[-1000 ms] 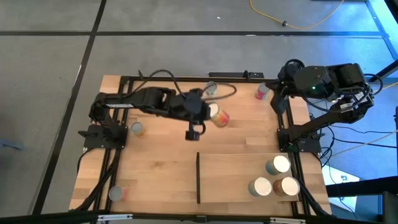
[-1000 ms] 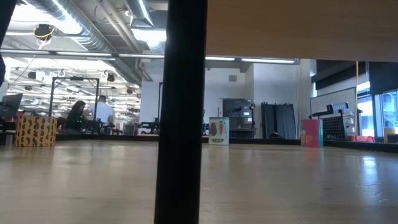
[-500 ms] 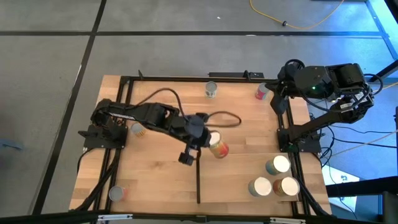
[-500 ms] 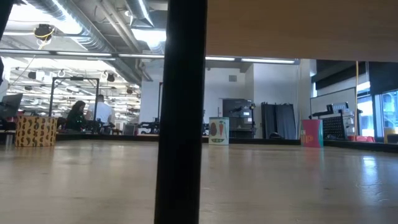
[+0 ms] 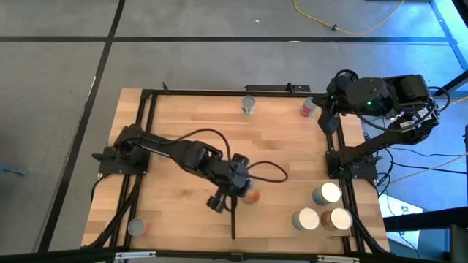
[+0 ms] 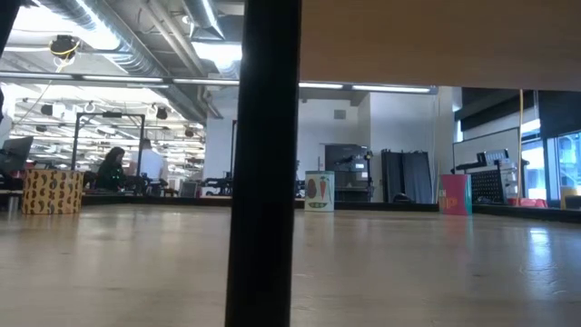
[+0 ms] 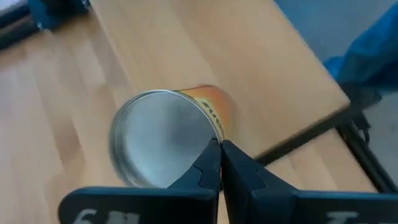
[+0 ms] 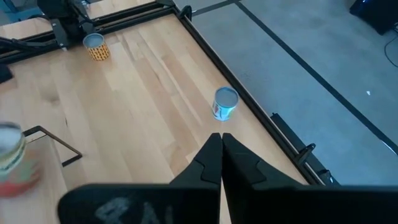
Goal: Pick and place cans onto a shelf
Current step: Put the canned green beans on the shelf
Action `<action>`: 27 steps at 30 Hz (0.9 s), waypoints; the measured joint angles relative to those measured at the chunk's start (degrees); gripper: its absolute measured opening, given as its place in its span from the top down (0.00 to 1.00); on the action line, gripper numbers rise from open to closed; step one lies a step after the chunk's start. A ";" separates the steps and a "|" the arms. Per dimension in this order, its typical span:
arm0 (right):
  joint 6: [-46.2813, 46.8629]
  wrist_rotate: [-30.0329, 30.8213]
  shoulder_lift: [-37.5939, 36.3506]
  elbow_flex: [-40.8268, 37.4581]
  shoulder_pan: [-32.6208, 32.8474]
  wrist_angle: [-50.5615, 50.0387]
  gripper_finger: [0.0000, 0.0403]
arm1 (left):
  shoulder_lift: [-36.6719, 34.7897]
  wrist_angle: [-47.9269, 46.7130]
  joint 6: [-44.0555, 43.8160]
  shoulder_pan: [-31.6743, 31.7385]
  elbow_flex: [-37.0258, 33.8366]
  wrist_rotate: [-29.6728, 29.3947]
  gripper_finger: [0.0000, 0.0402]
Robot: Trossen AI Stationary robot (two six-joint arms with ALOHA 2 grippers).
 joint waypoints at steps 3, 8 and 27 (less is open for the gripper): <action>0.00 -0.02 0.02 0.00 0.01 0.00 0.99 | 0.57 0.63 0.06 -0.34 0.08 0.13 1.00; 0.15 -0.02 0.02 0.00 0.01 0.00 0.99 | 0.40 0.56 0.08 -0.42 0.08 -0.18 1.00; 0.00 -0.02 0.02 0.00 0.01 0.00 0.99 | 0.40 0.73 2.61 -0.51 0.08 -1.51 0.98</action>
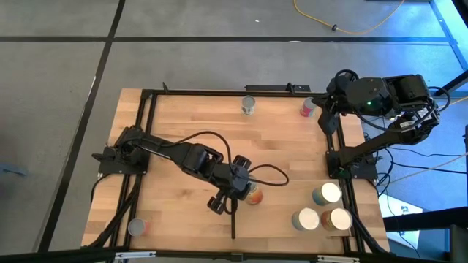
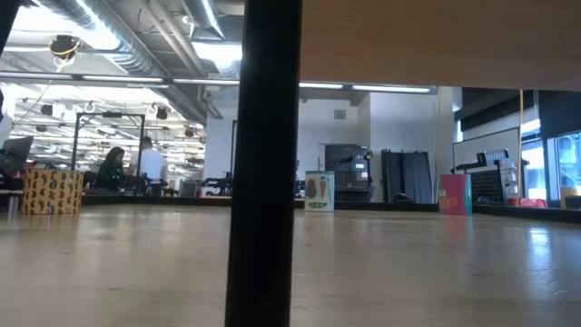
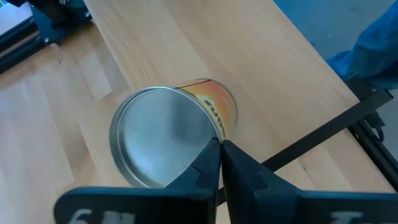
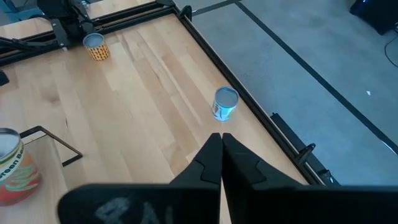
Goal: Pick and place cans onto a shelf
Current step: Put the canned green beans on the shelf
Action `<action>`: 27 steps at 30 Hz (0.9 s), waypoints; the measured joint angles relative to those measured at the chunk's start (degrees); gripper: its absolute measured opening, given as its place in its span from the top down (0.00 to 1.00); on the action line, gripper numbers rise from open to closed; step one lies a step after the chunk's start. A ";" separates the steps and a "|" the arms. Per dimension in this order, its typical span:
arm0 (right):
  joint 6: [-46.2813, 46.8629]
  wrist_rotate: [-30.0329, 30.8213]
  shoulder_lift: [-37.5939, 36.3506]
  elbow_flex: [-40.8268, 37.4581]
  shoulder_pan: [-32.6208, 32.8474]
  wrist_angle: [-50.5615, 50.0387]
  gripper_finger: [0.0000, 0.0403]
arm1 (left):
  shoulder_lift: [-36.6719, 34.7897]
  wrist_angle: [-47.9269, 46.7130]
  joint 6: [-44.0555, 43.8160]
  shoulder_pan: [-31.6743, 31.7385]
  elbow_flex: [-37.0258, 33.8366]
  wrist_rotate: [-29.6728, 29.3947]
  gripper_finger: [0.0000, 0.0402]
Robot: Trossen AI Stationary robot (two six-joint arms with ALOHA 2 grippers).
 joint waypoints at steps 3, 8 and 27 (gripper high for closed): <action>-0.02 0.00 0.00 0.00 -0.01 0.00 0.99 | 0.01 0.28 -0.02 0.00 0.00 0.03 0.96; -0.04 0.00 0.00 0.00 -0.01 0.00 0.99 | 0.02 1.44 0.00 -0.17 -0.02 -0.35 0.93; -6.67 -12.76 0.85 0.00 0.22 3.19 0.99 | 0.15 -7.30 -5.63 -1.71 9.58 -7.35 0.93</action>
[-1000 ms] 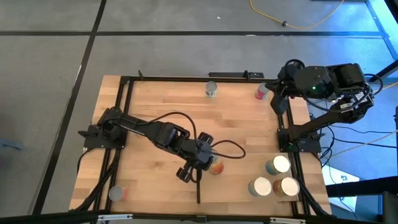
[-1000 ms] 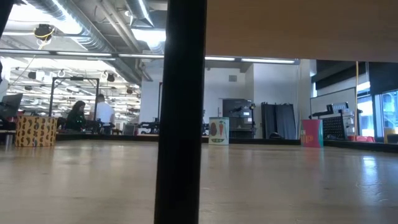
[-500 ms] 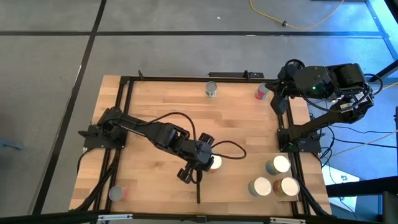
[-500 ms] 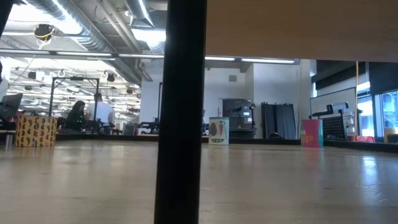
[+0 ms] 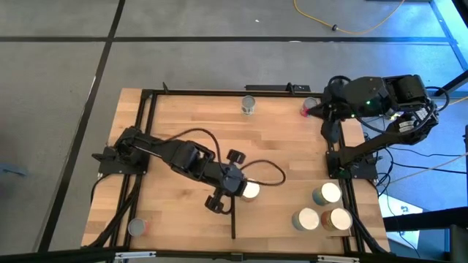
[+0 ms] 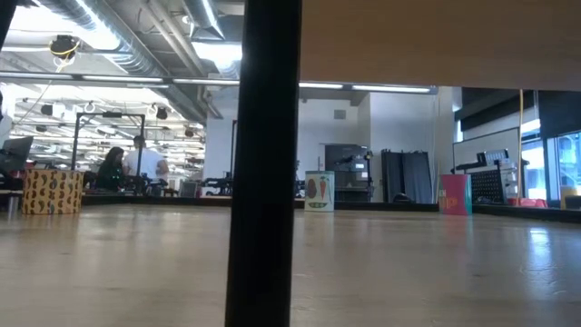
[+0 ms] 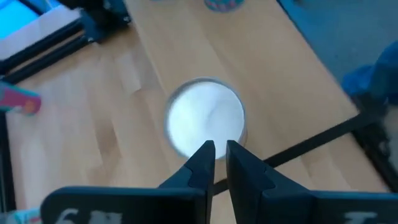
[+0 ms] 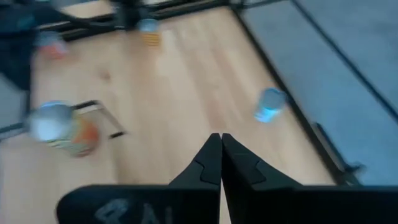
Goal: Pick and place cans onto a shelf
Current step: Put the canned green beans on the shelf
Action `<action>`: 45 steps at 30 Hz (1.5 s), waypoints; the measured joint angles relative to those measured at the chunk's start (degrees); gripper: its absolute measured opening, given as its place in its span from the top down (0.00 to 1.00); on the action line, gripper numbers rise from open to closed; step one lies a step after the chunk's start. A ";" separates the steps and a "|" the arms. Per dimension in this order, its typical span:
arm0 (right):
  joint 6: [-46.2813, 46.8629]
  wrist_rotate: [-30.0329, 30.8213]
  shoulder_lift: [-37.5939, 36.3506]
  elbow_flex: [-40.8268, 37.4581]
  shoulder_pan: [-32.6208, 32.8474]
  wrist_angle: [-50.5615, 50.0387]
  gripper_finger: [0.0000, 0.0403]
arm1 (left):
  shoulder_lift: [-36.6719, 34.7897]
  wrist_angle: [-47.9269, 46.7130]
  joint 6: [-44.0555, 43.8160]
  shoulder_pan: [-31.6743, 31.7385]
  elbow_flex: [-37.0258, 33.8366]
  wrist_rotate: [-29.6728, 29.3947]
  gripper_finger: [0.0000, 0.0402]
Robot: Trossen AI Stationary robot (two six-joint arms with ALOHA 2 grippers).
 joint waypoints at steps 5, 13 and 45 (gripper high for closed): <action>-4.99 -5.11 3.76 0.00 2.17 1.46 0.99 | -1.25 -5.69 -2.18 0.05 3.50 -0.64 0.99; -10.02 -8.43 11.15 -0.04 6.43 8.30 0.99 | -5.00 -16.83 -10.31 1.47 3.17 -3.36 1.00; -12.55 -23.14 36.12 -0.04 10.78 30.90 0.99 | -17.90 -20.67 -15.73 0.31 3.17 -5.79 1.00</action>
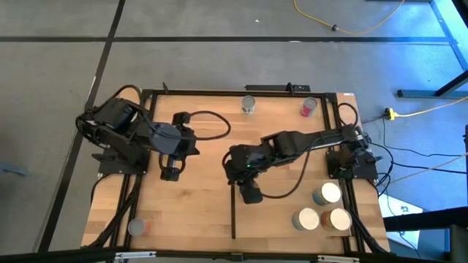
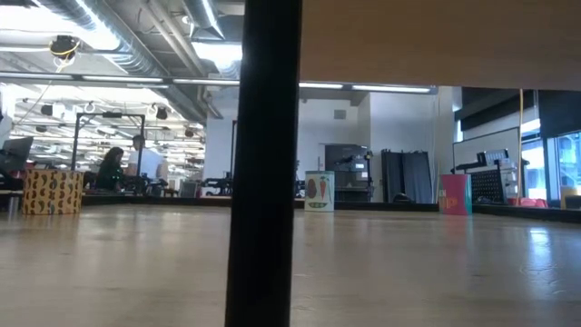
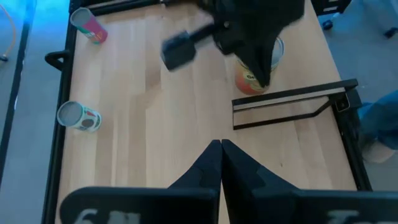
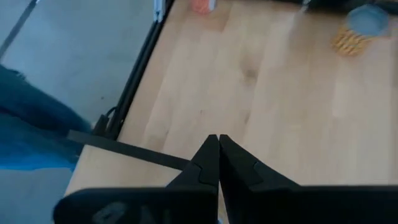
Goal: Pick and place cans onto a shelf
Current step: Put the canned green beans on the shelf
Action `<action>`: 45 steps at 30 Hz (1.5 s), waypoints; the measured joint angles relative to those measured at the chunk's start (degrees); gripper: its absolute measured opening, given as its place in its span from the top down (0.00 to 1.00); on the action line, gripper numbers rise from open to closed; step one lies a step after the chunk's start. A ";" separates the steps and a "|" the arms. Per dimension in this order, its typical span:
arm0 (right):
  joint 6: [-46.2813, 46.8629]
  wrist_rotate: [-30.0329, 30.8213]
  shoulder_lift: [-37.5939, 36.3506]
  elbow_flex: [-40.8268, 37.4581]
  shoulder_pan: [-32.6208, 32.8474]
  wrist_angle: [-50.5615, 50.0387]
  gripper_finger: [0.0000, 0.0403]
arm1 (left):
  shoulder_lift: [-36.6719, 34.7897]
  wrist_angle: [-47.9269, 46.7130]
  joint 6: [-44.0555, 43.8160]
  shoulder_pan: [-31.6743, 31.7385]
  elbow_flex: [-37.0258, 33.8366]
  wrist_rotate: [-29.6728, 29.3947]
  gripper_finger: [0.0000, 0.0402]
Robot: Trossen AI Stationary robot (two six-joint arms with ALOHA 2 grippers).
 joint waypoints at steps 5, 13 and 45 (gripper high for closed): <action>1.43 -2.44 0.97 0.00 0.16 -0.29 0.99 | 0.04 0.00 0.07 0.00 0.00 0.10 1.00; 3.11 -2.49 0.99 0.00 0.75 -5.18 0.99 | 0.06 0.00 0.15 0.00 0.00 0.48 1.00; 10.32 4.94 -2.71 0.00 4.93 -23.33 0.99 | 0.10 0.00 0.09 0.00 0.00 0.50 1.00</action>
